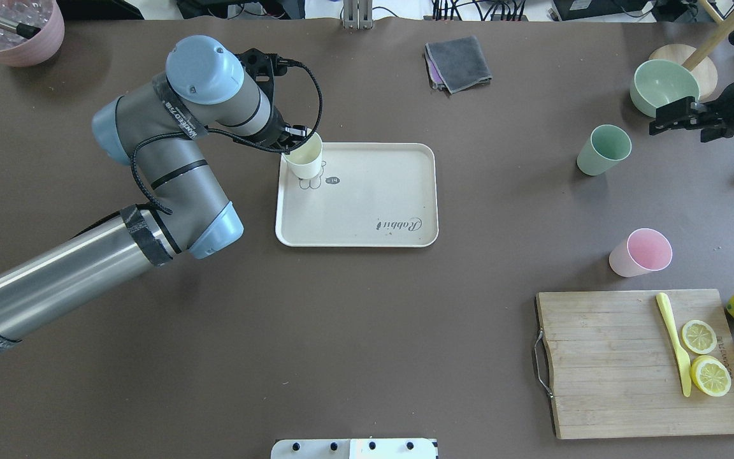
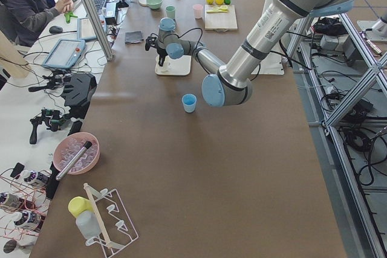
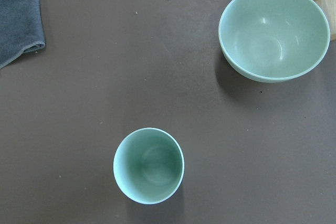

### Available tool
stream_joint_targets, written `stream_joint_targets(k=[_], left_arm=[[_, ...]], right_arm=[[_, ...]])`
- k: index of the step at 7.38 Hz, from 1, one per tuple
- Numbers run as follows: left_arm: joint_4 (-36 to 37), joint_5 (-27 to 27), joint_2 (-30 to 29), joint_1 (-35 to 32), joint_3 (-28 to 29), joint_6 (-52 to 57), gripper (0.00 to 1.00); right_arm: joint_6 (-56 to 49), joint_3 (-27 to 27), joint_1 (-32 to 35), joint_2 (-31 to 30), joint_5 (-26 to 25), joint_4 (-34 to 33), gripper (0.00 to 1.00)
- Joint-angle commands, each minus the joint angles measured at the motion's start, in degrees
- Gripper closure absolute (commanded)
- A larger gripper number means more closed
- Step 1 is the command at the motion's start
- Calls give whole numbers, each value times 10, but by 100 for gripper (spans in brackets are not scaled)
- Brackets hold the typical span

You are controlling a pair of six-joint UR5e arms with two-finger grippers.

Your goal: Place all cups on tray

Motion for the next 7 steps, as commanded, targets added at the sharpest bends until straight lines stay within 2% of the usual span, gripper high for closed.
stream_joint_targets(k=[1, 3, 4, 5, 6, 7], left_arm=[[-2, 0, 0, 2, -6, 1, 3], [6, -10, 5, -17, -43, 2, 2], [16, -56, 16, -45, -54, 32, 2], [20, -85, 49, -70, -82, 76, 2], [20, -87, 76, -75, -108, 83, 2], [20, -87, 79, -75, -112, 83, 2]], right_arm=[[-1, 0, 0, 0, 0, 1, 0], [-6, -8, -3, 10, -3, -1, 0], [-8, -28, -6, 30, -3, -5, 0], [-7, -77, -9, 69, -5, -4, 1], [-9, -121, -25, 95, -29, 1, 3], [-9, -135, -42, 96, -50, 1, 5]])
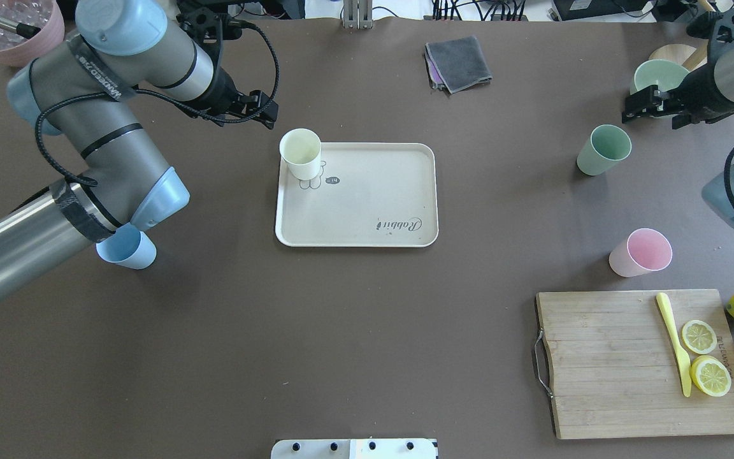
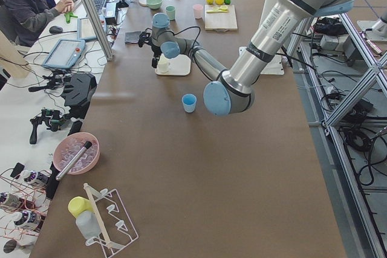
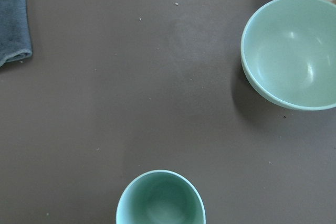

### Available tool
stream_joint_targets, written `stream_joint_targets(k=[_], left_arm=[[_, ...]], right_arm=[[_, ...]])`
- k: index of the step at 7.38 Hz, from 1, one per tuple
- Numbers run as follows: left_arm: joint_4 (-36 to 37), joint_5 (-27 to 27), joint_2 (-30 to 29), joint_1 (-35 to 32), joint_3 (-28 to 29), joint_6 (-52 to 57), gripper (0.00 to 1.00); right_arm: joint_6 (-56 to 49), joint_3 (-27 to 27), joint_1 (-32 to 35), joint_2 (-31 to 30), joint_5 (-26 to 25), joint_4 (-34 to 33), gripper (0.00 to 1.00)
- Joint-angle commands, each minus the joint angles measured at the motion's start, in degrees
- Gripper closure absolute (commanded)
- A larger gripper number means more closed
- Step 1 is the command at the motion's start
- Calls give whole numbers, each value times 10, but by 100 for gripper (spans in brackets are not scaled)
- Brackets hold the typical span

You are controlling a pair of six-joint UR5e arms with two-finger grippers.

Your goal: Place all cups on tray

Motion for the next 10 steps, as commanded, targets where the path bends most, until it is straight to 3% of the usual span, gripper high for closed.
stream_joint_targets(k=[1, 2, 3, 5, 6, 10], left_arm=[[1, -5, 16, -6, -15, 9, 2], [1, -5, 17, -6, -16, 9, 2], [0, -3, 17, -6, -16, 8, 2], [0, -1, 17, -6, -16, 8, 2], [0, -1, 17, -6, -16, 8, 2], [0, -1, 17, -5, -15, 9, 2]], right_arm=[[0, -42, -31, 15, -44, 2, 9], [0, -53, -42, 13, -55, 10, 14], [3, -57, -47, 8, -62, 15, 25], [7, -58, -53, 2, -62, 30, 88], [7, -56, -53, 2, -62, 30, 100], [69, -36, -53, 35, -48, 28, 100]])
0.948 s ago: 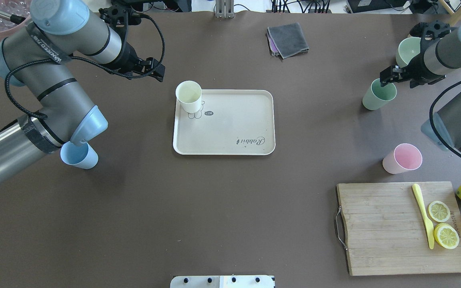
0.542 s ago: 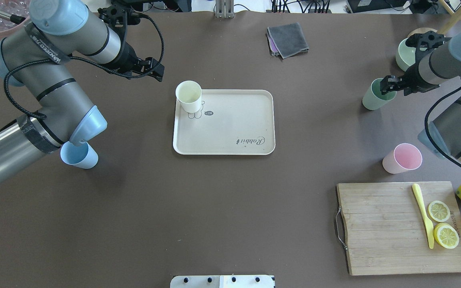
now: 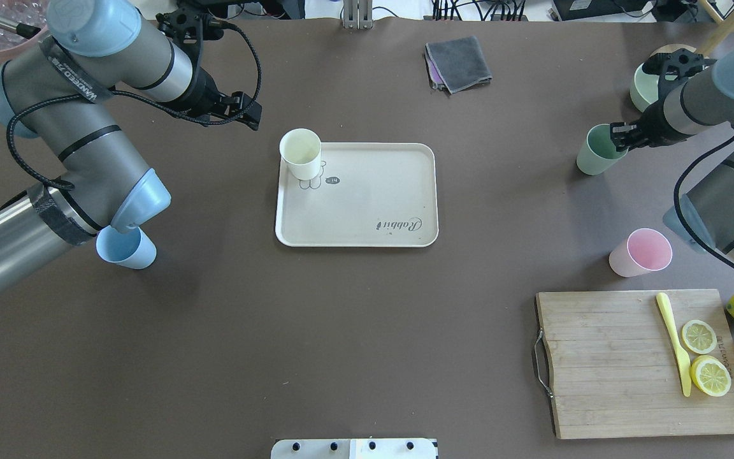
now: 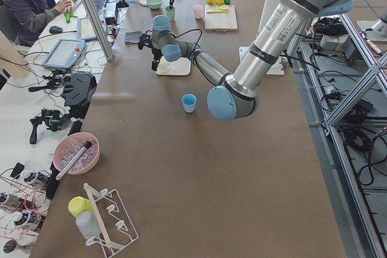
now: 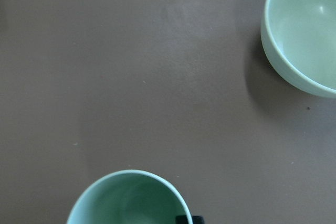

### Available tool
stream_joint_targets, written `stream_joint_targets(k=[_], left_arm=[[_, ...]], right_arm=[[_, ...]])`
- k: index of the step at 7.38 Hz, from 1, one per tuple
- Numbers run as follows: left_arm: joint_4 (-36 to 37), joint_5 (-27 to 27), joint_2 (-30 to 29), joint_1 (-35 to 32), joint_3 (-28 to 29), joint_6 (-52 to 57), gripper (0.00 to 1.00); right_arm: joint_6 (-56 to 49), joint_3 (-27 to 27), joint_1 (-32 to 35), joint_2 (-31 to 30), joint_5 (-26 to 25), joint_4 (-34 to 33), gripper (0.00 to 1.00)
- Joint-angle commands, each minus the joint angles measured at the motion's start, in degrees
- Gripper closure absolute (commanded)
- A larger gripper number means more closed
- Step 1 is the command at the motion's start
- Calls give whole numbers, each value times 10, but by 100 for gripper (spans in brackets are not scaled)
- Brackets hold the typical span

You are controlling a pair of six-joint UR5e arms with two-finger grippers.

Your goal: Place all cups on tray

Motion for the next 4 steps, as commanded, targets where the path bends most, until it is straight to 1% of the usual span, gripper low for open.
stream_joint_targets(k=[1, 3, 4], left_arm=[[0, 0, 0, 0, 0, 0, 2], [-1, 0, 0, 2, 0, -1, 2], [-2, 0, 1, 2, 0, 0, 2]], right_arm=[[87, 13, -3, 44, 16, -6, 100], [202, 17, -52, 102, 10, -8, 100], [251, 18, -87, 139, -11, -30, 100]])
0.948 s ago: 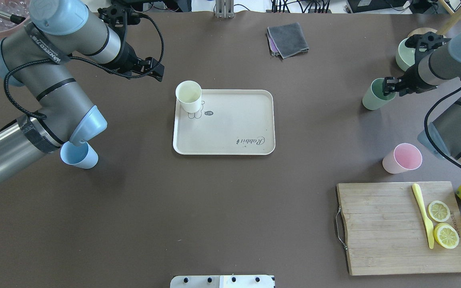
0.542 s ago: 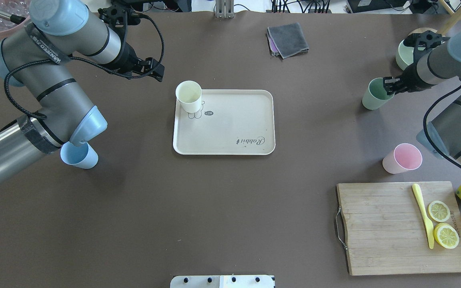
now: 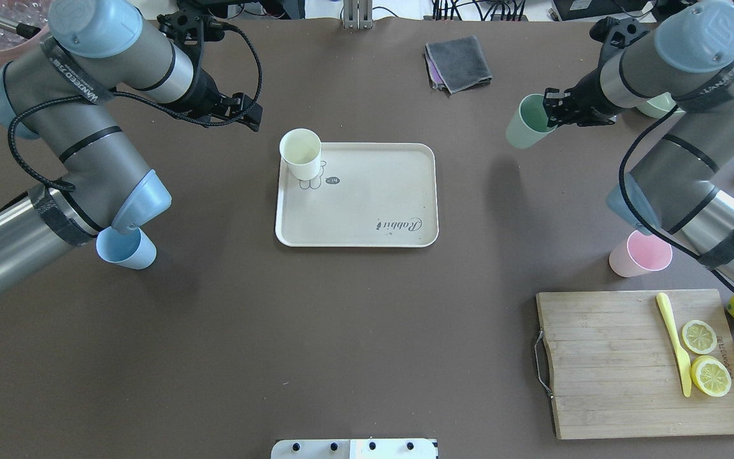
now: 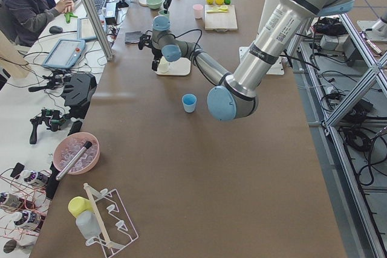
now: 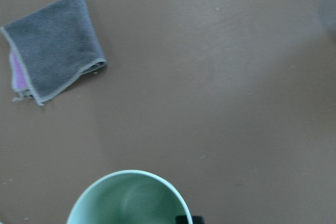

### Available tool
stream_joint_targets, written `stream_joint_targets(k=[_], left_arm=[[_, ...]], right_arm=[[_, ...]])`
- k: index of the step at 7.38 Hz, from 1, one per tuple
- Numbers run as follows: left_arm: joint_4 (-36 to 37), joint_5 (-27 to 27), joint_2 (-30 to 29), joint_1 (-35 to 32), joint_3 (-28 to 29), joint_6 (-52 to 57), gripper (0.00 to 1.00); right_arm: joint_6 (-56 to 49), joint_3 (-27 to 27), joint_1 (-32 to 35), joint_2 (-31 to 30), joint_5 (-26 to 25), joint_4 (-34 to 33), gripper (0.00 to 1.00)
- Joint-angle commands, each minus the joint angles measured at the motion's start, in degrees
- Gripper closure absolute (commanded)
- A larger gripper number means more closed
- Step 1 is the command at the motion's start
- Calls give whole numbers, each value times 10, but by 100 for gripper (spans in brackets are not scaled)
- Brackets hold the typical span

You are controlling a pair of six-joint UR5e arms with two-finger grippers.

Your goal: Place all cups on tray

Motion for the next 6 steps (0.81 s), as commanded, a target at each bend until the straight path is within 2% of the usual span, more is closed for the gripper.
stream_joint_targets(k=[1, 2, 4, 6], left_arm=[[-1, 0, 1, 1, 0, 0, 2], [-1, 0, 1, 1, 0, 0, 2], [-1, 0, 2, 1, 1, 0, 2], [-2, 0, 2, 2, 0, -1, 2]], right_arm=[[84, -3, -77, 95, -61, -78, 100], [91, -4, -97, 132, -73, -139, 100], [93, -11, -133, 137, -112, -149, 100], [96, -16, -147, 136, -119, -146, 99]])
